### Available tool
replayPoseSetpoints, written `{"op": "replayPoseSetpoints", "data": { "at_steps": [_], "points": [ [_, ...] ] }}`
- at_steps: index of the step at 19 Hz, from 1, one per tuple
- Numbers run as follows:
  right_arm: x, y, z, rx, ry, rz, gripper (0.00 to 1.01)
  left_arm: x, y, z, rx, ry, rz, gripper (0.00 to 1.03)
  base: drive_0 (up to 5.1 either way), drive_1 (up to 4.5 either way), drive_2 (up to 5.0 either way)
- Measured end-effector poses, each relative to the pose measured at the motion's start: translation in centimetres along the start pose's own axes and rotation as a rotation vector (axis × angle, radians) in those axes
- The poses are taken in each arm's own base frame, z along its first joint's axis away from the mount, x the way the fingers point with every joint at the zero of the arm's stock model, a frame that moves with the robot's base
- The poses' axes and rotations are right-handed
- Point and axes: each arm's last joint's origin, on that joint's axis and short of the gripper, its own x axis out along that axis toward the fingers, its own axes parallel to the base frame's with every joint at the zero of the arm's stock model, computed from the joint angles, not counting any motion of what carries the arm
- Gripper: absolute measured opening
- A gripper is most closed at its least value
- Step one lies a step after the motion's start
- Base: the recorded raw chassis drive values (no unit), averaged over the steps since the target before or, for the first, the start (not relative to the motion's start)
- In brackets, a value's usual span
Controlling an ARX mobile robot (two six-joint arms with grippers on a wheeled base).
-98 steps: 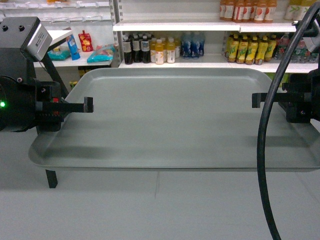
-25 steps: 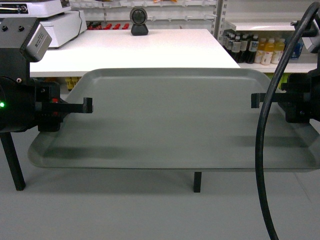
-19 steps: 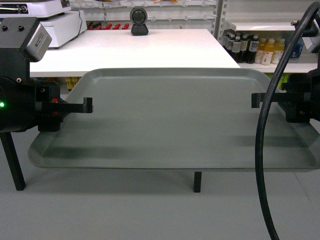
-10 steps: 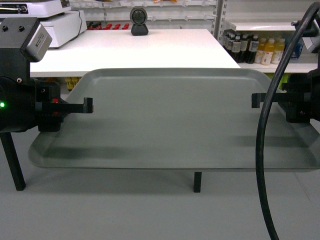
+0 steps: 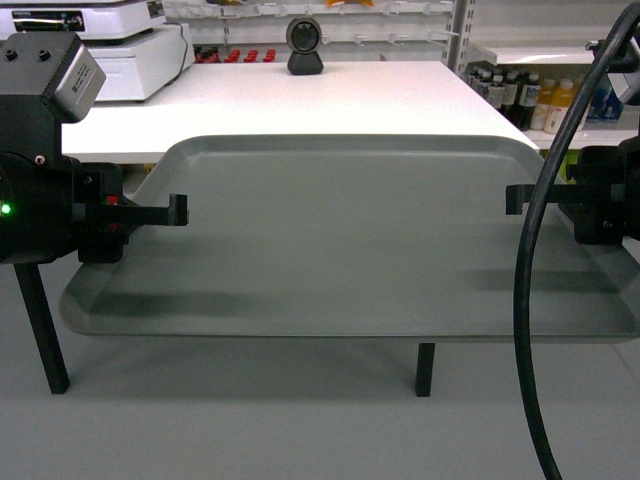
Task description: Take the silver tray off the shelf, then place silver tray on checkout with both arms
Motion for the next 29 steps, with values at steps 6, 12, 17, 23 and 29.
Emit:
{"op": "replayPoseSetpoints", "data": {
  "at_steps": [6, 12, 17, 23, 29],
  "points": [
    [-0.07, 0.45, 0.01, -0.005, -0.002, 0.018, 0.03, 0.03, 0.39, -0.14, -0.001, 0.012, 0.008, 0.03, -1.8, 1.04, 0.0],
    [-0.02, 0.15, 0.01, -0.002, 0.000, 0.003, 0.03, 0.01, 0.13, -0.05, 0.002, 0.002, 0.003, 0.03, -0.1, -0.05, -0.1],
    [-0.03, 0.18, 0.01, -0.003, 0.000, 0.004, 0.03, 0.01, 0.13, -0.05, 0.002, 0.003, 0.003, 0.03, 0.0, 0.00, 0.0],
    [-0.03, 0.18, 0.01, -0.003, 0.000, 0.004, 0.03, 0.01, 0.13, -0.05, 0.002, 0.003, 0.003, 0.03, 0.0, 0.00, 0.0],
    [-0.03, 0.17, -0.04, -0.003, 0.003, 0.003, 0.03, 0.01, 0.13, -0.09, 0.002, 0.007, 0.004, 0.03, 0.1, 3.41, -3.2]
  ]
}}
